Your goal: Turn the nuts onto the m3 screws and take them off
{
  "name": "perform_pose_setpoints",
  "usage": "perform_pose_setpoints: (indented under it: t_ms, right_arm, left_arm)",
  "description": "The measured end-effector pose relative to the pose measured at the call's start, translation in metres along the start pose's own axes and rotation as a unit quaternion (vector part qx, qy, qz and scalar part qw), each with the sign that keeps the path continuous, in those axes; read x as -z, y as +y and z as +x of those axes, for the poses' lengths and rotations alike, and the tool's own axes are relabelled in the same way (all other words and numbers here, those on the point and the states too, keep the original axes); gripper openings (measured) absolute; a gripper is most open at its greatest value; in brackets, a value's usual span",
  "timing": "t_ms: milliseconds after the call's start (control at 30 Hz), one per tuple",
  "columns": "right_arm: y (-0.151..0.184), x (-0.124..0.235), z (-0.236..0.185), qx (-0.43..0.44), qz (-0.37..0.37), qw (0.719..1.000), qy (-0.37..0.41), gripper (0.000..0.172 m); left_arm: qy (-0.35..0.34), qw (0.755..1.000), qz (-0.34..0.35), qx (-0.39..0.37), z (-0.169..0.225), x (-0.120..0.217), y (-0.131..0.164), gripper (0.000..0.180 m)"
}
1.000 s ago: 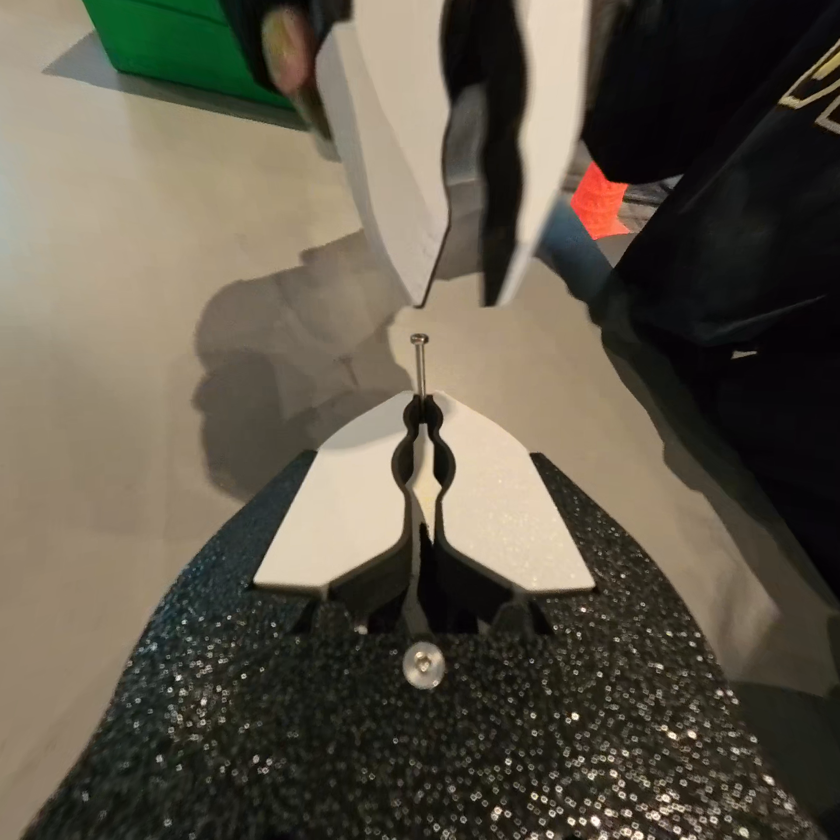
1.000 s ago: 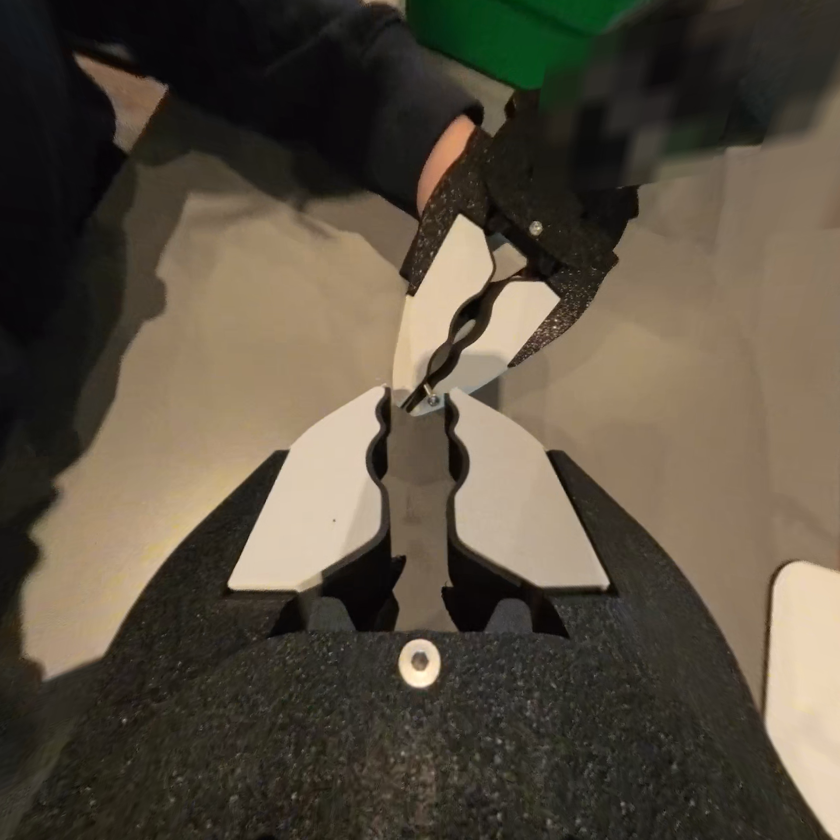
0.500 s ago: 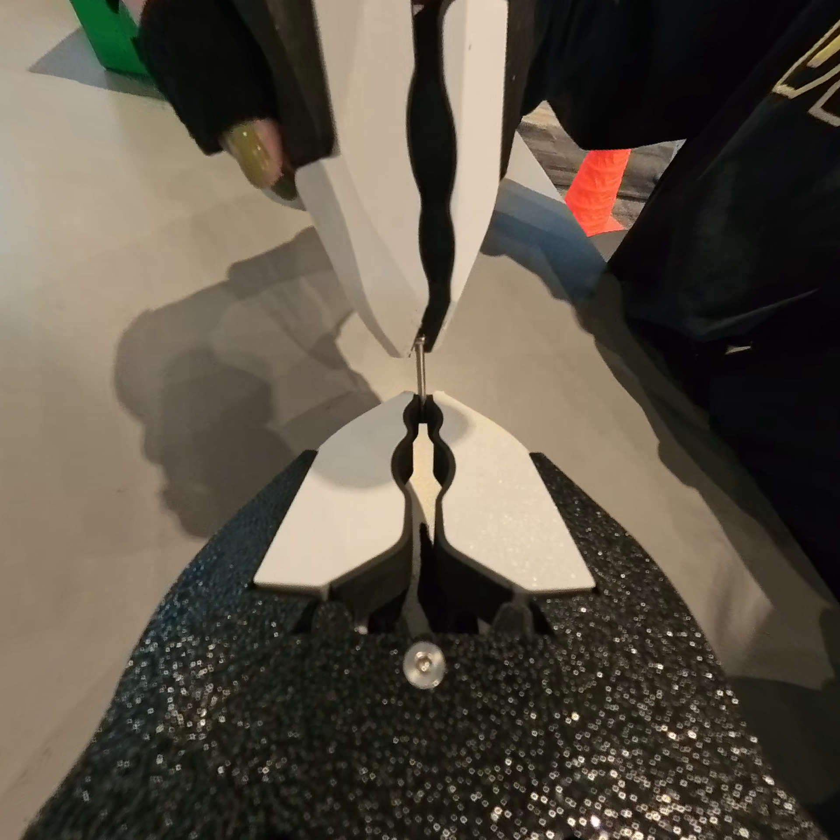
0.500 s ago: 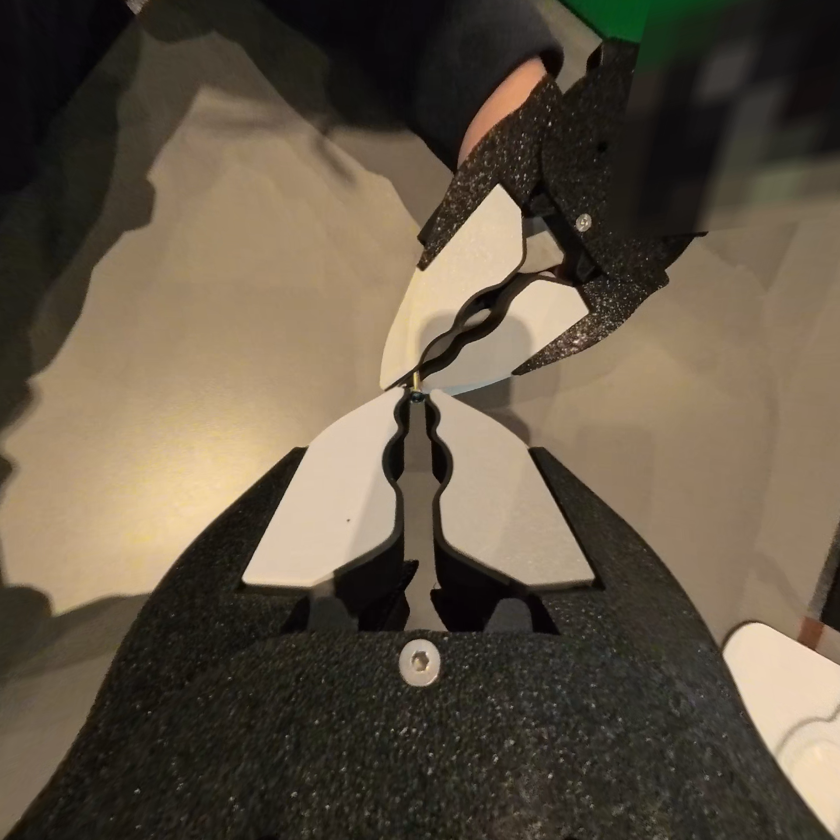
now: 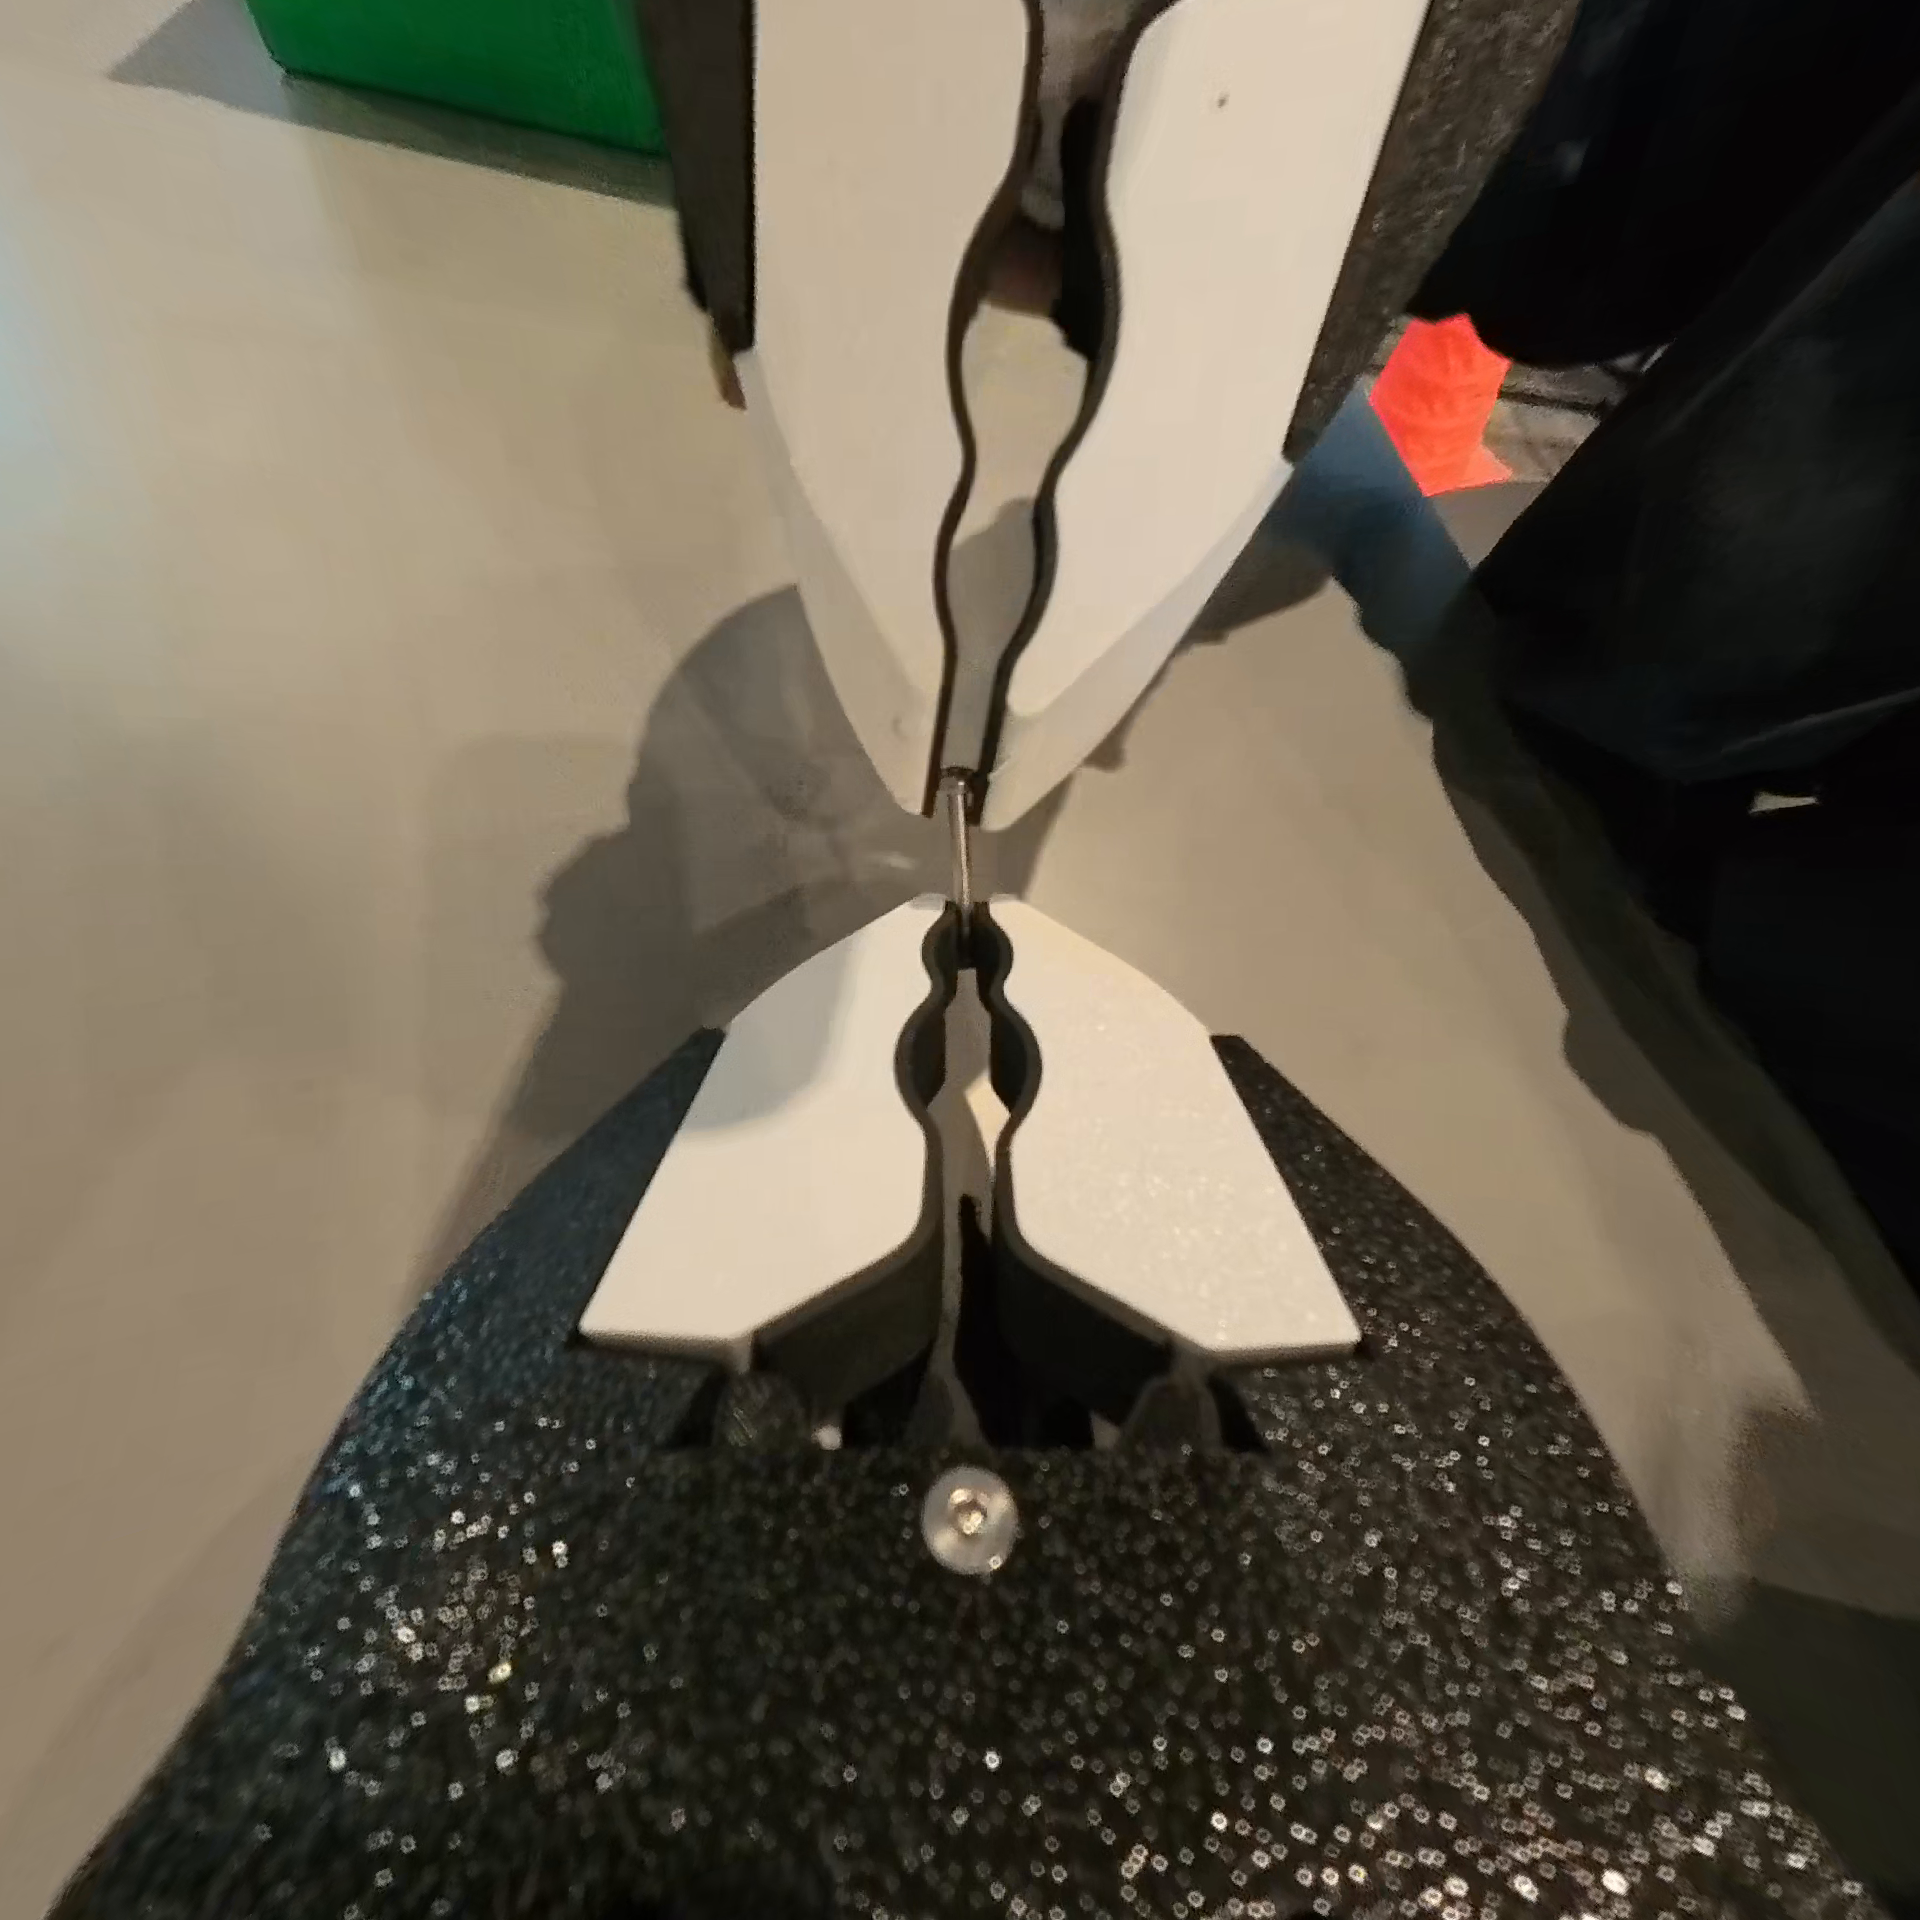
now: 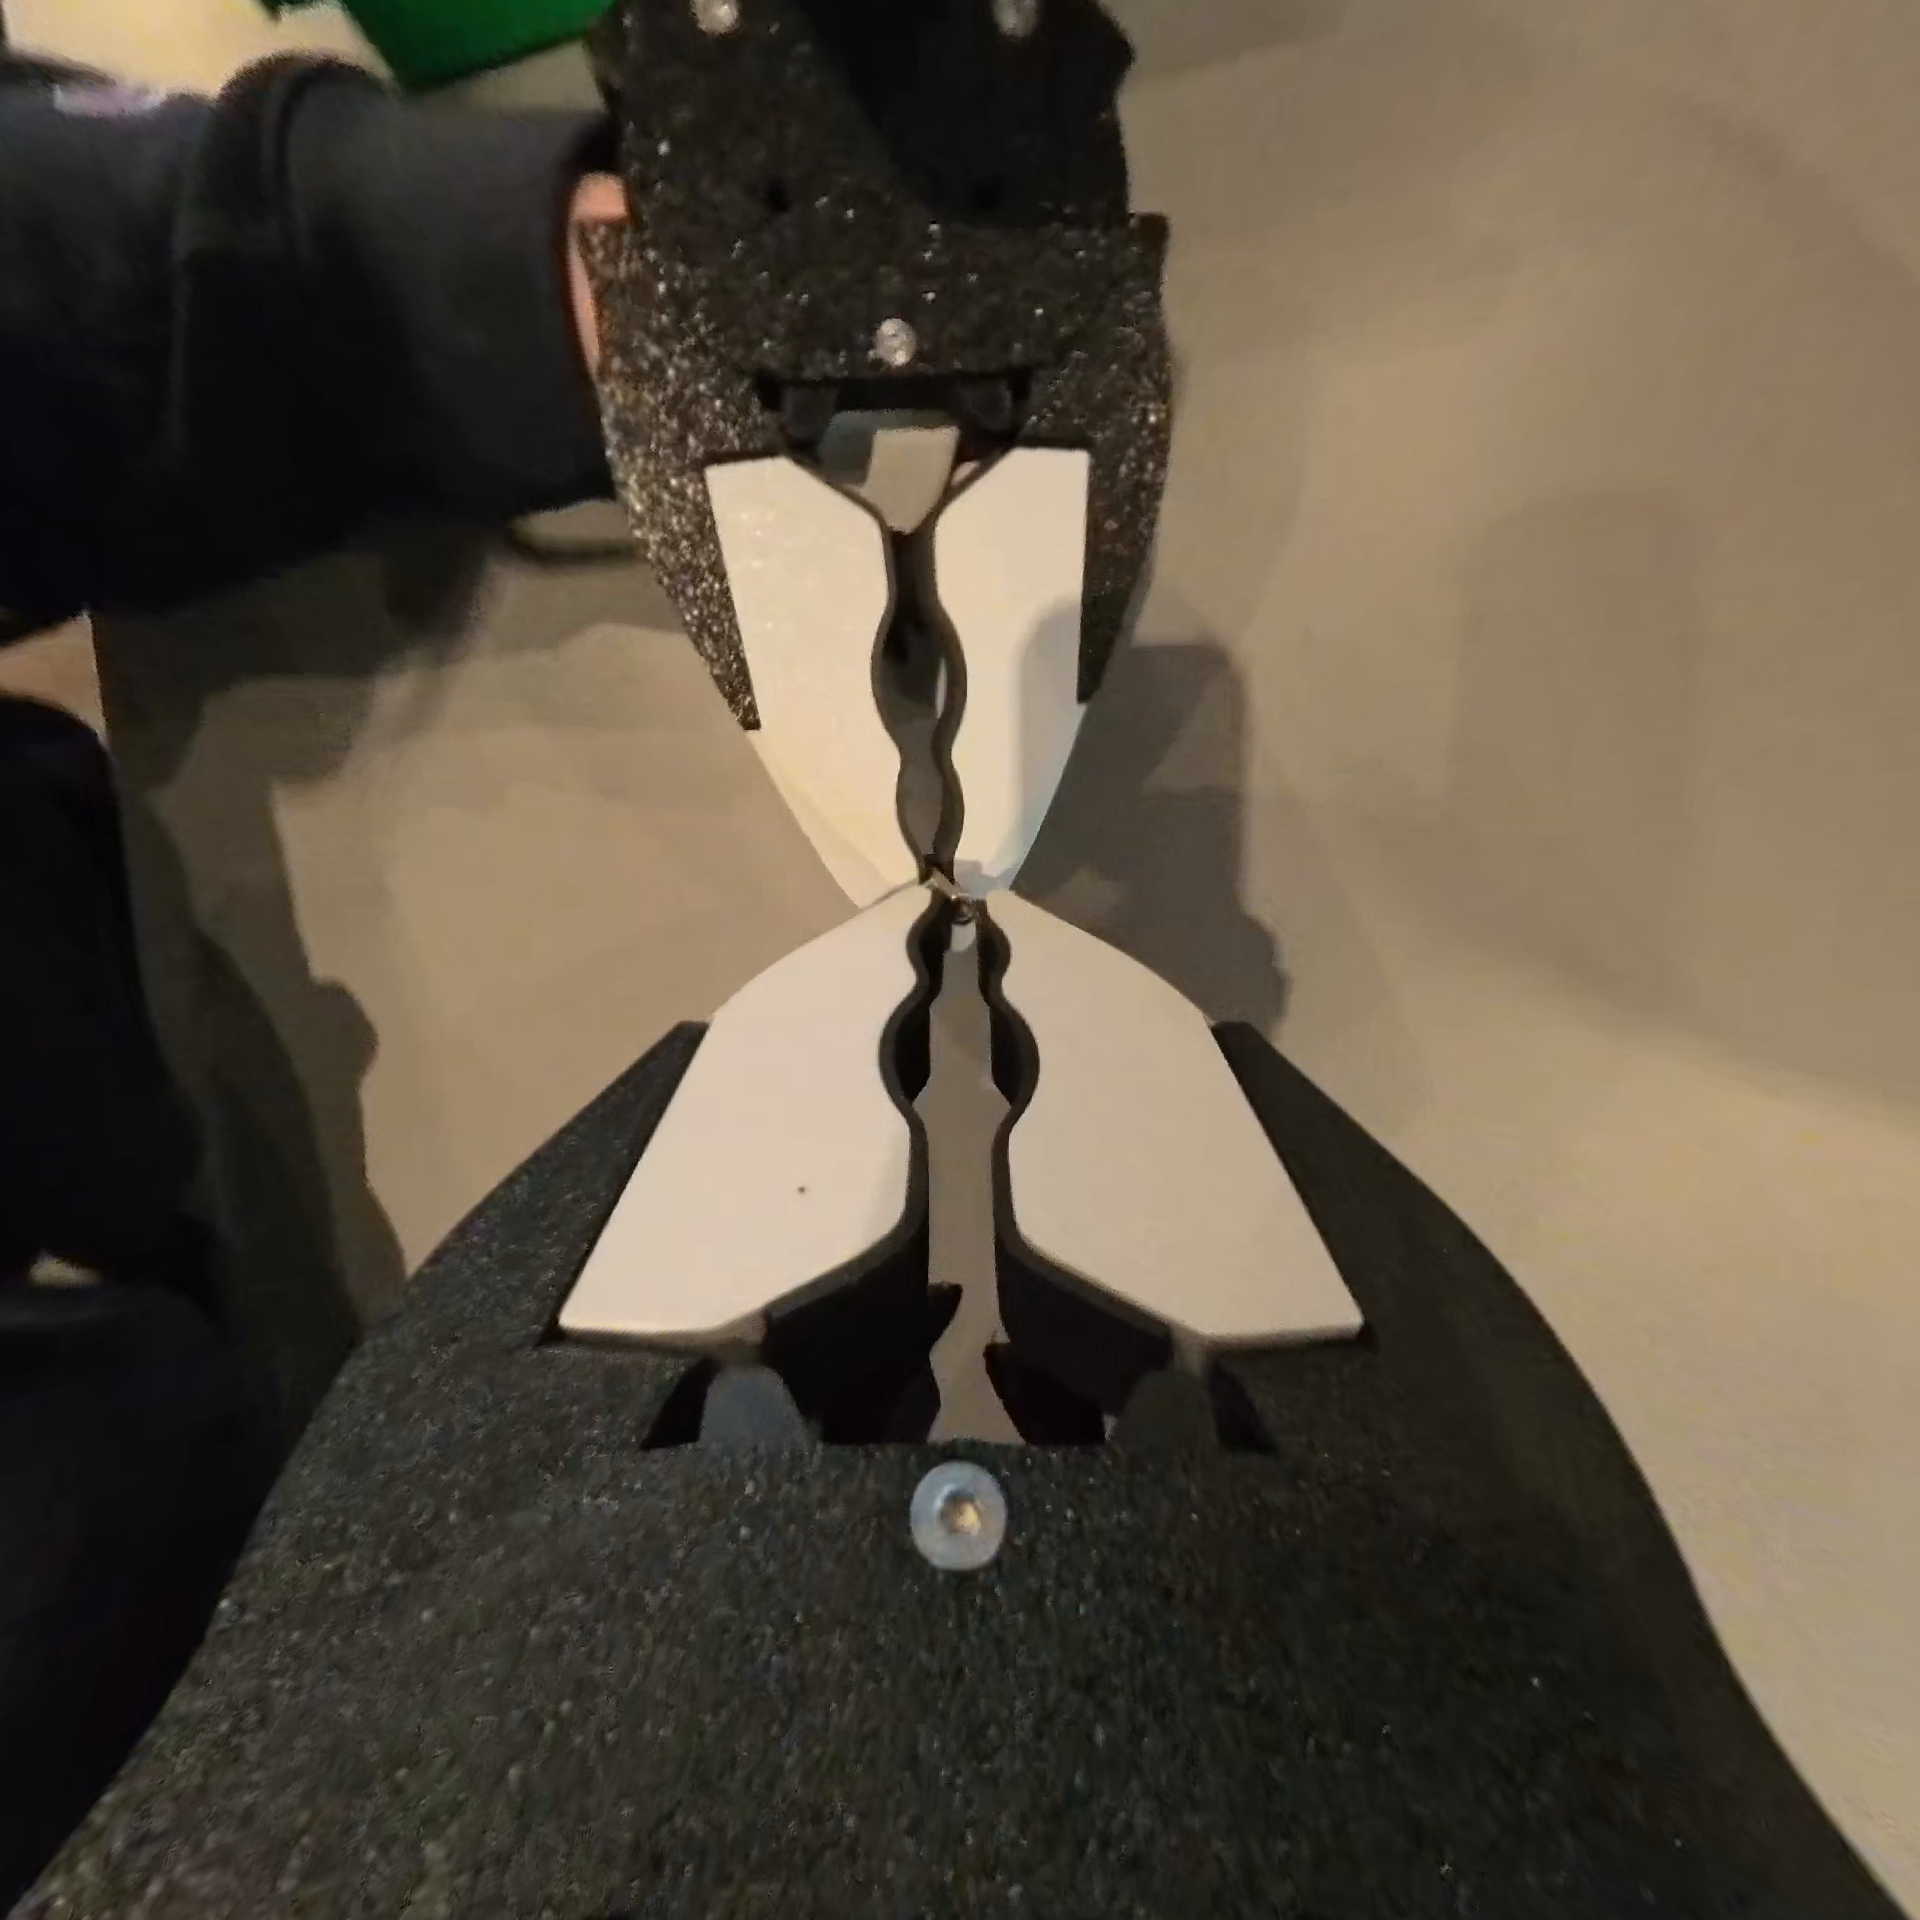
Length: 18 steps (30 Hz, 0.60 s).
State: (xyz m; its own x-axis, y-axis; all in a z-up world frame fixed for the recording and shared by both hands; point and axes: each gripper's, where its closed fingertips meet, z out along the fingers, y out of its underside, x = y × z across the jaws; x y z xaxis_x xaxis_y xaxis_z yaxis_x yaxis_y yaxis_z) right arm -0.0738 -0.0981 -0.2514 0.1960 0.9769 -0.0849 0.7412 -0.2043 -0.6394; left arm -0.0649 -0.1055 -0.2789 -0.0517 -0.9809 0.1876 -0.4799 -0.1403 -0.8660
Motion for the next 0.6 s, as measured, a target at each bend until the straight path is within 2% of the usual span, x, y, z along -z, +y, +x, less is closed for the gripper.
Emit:
perform_pose_setpoints:
  t_ms: [133,300,600]
  right_arm:
    - [-0.002,0.001,0.0,-0.034,0.034,0.999,0.008,0.006]
    - [-0.004,0.007,-0.002,-0.025,0.059,0.998,0.004,0.009]
    - [-0.025,0.036,0.018,-0.01,0.179,0.983,0.033,0.017]
  left_arm:
    - [0.001,1.0,0.008,0.003,0.0,0.001,-0.002,0.002]
    - [-0.002,1.0,0.014,0.002,-0.001,0.002,-0.003,0.002]
    - [-0.022,0.999,0.036,0.008,-0.006,0.006,-0.008,0.002]
